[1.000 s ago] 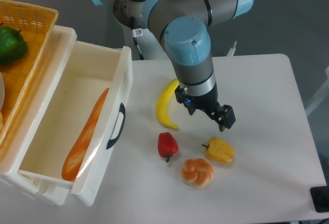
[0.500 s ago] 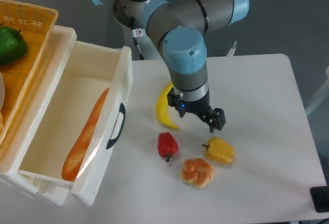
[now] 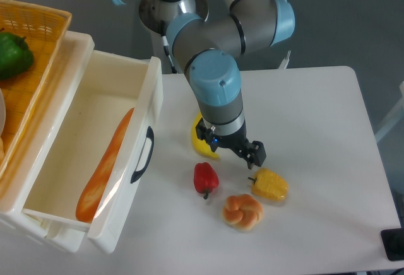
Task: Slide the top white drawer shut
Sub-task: 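Lower the gripper beside the drawer front near its black handle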
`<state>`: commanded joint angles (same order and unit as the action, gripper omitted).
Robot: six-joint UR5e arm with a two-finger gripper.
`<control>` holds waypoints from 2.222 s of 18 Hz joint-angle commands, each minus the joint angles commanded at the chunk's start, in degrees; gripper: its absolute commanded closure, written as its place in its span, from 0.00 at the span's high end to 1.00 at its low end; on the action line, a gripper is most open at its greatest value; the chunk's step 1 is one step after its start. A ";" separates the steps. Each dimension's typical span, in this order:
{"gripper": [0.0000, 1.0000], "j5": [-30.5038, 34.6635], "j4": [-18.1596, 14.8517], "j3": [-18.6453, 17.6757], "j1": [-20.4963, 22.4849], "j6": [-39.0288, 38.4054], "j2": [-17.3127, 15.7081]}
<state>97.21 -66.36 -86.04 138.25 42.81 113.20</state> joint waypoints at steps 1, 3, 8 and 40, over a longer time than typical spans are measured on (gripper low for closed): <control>1.00 -0.18 0.00 0.00 -0.35 -0.45 0.53; 1.00 -0.88 0.00 0.18 -1.05 -0.63 1.24; 1.00 -7.30 -0.09 0.00 -1.23 -4.75 2.64; 1.00 -16.09 -4.66 -0.18 -2.81 -8.89 1.24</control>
<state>81.12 -71.01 -86.22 135.44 33.93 114.43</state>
